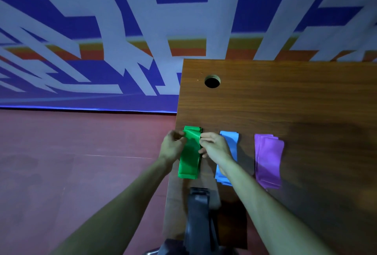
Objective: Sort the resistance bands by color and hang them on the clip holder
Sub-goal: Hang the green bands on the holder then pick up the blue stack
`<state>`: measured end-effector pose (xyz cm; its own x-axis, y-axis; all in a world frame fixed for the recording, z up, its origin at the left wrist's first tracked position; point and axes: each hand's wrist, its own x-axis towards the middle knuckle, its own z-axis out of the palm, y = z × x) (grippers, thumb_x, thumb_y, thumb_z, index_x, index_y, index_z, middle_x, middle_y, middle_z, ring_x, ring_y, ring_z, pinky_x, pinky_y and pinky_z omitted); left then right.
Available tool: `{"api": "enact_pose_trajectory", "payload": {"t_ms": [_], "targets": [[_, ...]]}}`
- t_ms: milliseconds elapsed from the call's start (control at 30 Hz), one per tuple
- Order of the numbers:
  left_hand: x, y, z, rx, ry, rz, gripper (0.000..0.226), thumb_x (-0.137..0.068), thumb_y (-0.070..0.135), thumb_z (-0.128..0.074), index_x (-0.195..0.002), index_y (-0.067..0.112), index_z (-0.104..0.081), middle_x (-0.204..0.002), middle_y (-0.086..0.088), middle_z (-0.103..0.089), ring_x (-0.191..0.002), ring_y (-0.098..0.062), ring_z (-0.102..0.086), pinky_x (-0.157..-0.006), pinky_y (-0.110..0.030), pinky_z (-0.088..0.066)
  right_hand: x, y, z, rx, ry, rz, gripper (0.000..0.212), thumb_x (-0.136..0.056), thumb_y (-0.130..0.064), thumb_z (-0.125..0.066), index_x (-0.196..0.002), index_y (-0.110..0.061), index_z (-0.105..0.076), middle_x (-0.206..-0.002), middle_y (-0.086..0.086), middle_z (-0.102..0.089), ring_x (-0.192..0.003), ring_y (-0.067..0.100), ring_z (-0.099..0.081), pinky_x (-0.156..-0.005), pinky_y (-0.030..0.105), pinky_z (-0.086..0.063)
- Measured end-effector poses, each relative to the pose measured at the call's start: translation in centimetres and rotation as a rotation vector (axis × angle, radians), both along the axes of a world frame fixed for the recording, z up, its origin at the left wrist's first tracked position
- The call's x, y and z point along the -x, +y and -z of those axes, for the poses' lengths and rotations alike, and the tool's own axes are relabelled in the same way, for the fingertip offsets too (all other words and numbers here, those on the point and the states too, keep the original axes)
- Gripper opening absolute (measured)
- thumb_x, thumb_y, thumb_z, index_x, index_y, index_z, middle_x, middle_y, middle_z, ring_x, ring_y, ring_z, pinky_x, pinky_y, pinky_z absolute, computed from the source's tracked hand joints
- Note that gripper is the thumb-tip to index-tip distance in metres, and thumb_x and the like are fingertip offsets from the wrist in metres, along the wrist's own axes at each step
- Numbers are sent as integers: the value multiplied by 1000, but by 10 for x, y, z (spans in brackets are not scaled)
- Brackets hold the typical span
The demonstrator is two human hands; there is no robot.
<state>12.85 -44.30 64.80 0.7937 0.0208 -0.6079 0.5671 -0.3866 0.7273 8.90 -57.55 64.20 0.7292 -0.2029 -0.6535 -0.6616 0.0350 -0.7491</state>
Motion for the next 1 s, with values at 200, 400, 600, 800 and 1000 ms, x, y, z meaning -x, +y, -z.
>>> {"api": "enact_pose_trajectory", "payload": {"t_ms": [200,400,600,800,1000], "targets": [[-3,-4,-11,167,16,-55,19,-92,4,-53,-77,14,-59,-71,0,-59,-66,-13,-54,-55,-17,-42,3,3,-9,13,-46,105,13,-93,-13,-58,-105,-13,-66,-91,2,-68,-59,12,-60,-50,21,-44],[0,1,-28,211,218,-180,12,-91,22,-59,-87,10,-60,-83,-6,-64,-71,-17,-57,-54,-27,-39,4,6,-21,153,-75,143,7,-87,-15,-68,-93,-10,-70,-79,2,-69,-53,6,-55,-44,8,-39],[6,17,-55,299,409,-85,20,-93,33,-55,-91,15,-61,-85,-2,-63,-73,-15,-57,-59,-26,-31,12,11,-56,188,-160,87,5,-85,-8,-68,-84,-13,-70,-72,-5,-67,-55,-5,-56,-59,13,-42],[-1,14,-103,263,-121,123,12,-91,16,-61,-80,11,-65,-75,2,-61,-73,-13,-56,-60,-16,-42,27,9,-117,258,-319,85,6,-86,-1,-65,-84,-7,-66,-65,-1,-61,-46,-6,-52,-52,11,-39],[-19,-11,-176,165,-504,481,11,-90,22,-63,-79,22,-64,-76,7,-64,-73,-9,-58,-71,-27,-46,47,-14,-185,354,-457,10,17,-87,0,-63,-76,-14,-65,-70,3,-69,-54,2,-57,-54,18,-46]]}}
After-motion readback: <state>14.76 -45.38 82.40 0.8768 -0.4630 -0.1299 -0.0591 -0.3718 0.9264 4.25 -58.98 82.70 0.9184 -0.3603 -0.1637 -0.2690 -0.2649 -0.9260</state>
